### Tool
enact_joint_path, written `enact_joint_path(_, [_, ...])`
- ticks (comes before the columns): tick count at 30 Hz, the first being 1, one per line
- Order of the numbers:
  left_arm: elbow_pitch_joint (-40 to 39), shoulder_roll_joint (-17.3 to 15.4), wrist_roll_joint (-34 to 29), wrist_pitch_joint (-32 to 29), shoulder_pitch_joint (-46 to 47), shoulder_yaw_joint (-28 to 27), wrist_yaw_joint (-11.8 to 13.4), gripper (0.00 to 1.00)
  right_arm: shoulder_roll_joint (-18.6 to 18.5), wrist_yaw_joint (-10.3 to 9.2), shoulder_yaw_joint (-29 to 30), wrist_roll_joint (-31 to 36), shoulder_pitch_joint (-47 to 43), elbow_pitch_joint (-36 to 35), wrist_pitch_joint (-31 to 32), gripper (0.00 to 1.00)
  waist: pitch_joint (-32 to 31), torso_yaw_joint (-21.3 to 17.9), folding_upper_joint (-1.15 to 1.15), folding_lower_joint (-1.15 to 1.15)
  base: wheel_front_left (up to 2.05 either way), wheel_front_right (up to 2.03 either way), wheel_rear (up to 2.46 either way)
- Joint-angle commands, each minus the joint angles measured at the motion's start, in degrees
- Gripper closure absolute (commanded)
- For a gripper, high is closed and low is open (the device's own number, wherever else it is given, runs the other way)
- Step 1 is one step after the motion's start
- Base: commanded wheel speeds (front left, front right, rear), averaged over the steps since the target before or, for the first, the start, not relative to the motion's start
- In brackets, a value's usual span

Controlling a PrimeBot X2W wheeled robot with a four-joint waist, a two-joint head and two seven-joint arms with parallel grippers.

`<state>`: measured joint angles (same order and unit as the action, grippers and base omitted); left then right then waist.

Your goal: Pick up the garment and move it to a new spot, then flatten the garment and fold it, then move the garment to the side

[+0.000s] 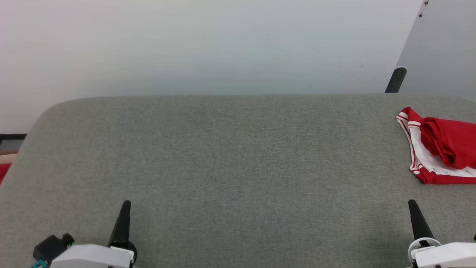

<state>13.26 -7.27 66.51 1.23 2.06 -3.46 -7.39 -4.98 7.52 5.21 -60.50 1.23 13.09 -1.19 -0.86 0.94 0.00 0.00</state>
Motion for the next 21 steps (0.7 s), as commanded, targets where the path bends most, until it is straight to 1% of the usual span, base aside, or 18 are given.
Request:
enact_joint_path(1, [-0.4,0.0,1.1,-0.2,1.0,-0.3,-0.1,1.00,0.0,-0.03,0.2,-1.2,1.4,-0.4,0.2,1.00,0.0,0.0,0.00,0.00,0.00,0.00,0.00])
enact_joint_path(21, [0.0,1.7,10.4,-3.1,2.3,-1.5,-0.1,1.00,0.8,-0.03,0.7,-12.9,2.9,0.1,3.1,1.00,0.3,-0.3,0.00,0.00,0.00,0.00,0.00])
